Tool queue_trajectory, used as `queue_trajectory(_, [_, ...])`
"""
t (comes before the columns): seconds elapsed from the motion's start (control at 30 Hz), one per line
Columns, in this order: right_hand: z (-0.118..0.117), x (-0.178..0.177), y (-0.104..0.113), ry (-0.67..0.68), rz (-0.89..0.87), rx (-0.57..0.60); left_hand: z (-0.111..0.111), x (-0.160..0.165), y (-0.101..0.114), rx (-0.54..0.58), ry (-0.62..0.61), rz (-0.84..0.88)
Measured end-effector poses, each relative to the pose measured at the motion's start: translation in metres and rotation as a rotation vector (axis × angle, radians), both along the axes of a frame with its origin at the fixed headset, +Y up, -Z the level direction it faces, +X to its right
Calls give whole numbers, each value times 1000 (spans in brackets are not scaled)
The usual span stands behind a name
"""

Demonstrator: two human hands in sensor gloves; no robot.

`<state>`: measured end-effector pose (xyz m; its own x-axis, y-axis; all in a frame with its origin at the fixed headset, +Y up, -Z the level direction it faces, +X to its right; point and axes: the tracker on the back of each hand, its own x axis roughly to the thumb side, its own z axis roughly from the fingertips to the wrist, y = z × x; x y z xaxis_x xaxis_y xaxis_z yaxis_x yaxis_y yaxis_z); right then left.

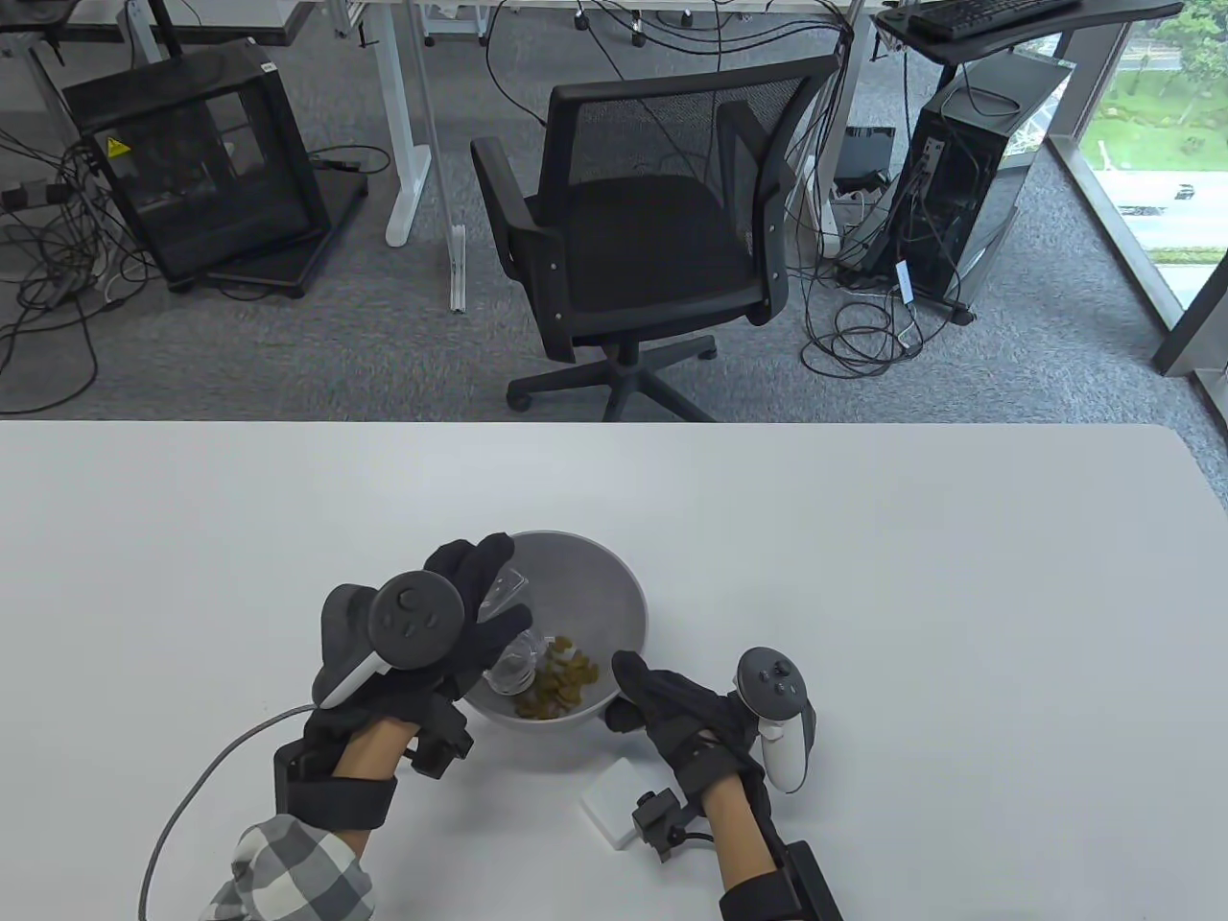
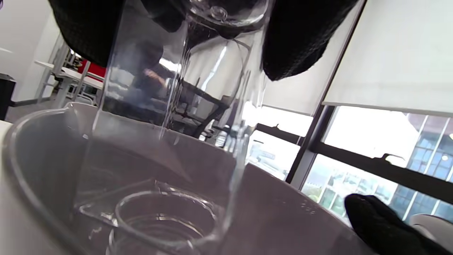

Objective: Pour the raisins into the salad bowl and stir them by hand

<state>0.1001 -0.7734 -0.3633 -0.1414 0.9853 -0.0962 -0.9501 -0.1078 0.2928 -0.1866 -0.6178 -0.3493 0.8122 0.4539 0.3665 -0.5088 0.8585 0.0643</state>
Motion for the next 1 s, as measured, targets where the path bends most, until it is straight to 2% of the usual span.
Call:
queue_trajectory(0.13, [0, 0, 0, 2, -1, 0, 15, -25, -12, -13, -82, 138])
queue_trajectory(0.3, [0, 0, 0, -3, 0, 1, 40, -86, -43, -3, -45, 209])
queue_trajectory(0.37, [0, 0, 0, 3, -3, 2, 46, -110, -63, -77, -12, 180])
queue_trajectory(0.43, [0, 0, 0, 3, -6, 0, 42, -127, -89, -266, 14, 36])
queue_trajectory(0.47, [0, 0, 0, 4, -6, 1, 39, -133, -100, -322, 35, -25])
queue_trajectory(0.5, [0, 0, 0, 4, -7, 1, 36, -138, -108, -339, 52, -51])
queue_trajectory(0.63, [0, 1, 0, 4, -10, -1, 22, -162, -153, -406, 184, 27])
queue_trajectory(0.7, [0, 1, 0, 6, -11, -1, 23, -173, -162, -410, 274, 29])
queue_trajectory(0.73, [0, 1, 0, 6, -11, -1, 24, -176, -163, -456, 285, 23])
queue_trajectory(0.83, [0, 1, 0, 2, -4, 2, 25, -181, -167, -492, 234, 73])
queue_trajectory(0.9, [0, 1, 2, -8, 21, 7, 25, -180, -169, -551, 190, 104])
queue_trajectory(0.93, [0, 1, 3, -9, 34, 9, 24, -178, -169, -612, 130, 140])
queue_trajectory(1.0, [0, 1, 5, -14, 50, 7, 28, -175, -154, -694, 34, 192])
